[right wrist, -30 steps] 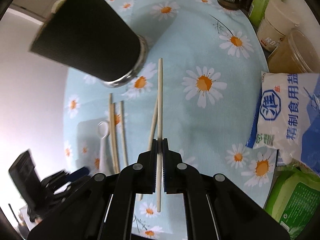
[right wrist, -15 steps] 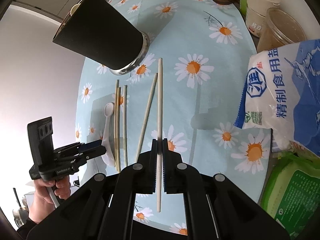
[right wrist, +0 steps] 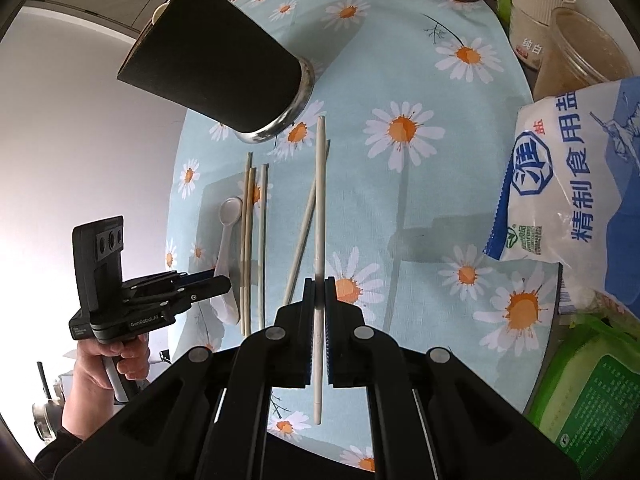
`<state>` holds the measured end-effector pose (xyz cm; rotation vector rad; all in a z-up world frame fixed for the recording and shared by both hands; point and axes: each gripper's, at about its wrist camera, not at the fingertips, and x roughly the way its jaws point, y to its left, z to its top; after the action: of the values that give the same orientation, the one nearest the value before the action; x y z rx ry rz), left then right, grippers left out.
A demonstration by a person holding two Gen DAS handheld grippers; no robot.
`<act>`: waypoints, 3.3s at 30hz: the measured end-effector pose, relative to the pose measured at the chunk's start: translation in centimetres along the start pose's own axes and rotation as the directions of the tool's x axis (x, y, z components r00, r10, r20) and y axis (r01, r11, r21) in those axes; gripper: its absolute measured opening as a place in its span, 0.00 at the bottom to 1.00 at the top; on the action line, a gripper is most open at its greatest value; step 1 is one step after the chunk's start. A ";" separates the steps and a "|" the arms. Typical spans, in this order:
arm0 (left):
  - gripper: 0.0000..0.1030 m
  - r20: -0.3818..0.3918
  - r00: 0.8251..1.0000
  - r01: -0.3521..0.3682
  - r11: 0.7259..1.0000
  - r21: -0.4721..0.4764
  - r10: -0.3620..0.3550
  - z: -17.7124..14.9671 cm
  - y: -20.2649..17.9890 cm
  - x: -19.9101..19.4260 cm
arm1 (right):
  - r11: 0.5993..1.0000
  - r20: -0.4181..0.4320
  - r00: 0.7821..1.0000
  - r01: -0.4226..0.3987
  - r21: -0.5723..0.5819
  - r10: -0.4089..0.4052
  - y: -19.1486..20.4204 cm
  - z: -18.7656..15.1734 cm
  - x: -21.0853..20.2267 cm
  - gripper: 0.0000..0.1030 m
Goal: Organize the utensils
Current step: 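Grasp the white plastic spoon handle with the left tool while the right tool holds its chopstick, then lift the white spoon and the chopstick and carry them over the black holder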
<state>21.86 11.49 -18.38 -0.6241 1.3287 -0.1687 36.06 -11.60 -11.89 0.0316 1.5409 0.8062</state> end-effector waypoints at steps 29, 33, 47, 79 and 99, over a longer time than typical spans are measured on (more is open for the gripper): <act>0.19 0.174 0.983 -0.064 0.998 -0.013 0.066 -2.7 -2.5 -4.4 | 0.985 -0.028 0.990 -0.139 -0.105 0.137 2.5 -0.3 1.1 0.05; 0.19 0.220 0.974 -0.057 0.998 -0.010 0.058 -3.0 -2.4 -6.1 | 0.982 -0.021 0.989 -0.147 -0.122 0.145 4.1 0.0 1.3 0.05; 0.19 0.329 0.942 0.039 0.996 0.076 -0.062 -2.0 -2.6 -12.4 | 0.975 0.065 0.983 -0.158 -0.156 0.170 9.7 0.8 1.4 0.06; 0.19 0.554 0.805 -0.030 0.917 0.398 -0.215 10.6 -7.8 -18.8 | 0.960 0.646 0.734 -0.030 -0.278 0.210 14.3 8.6 -8.4 0.06; 0.19 0.693 0.695 -0.195 0.877 0.439 -0.192 12.9 -8.0 -16.5 | 0.964 0.804 0.580 0.115 -0.239 0.130 14.3 12.0 -8.2 0.06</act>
<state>31.63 16.66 1.17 -0.1990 0.4644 -0.2163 41.82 0.74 3.34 0.1901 0.5252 0.8310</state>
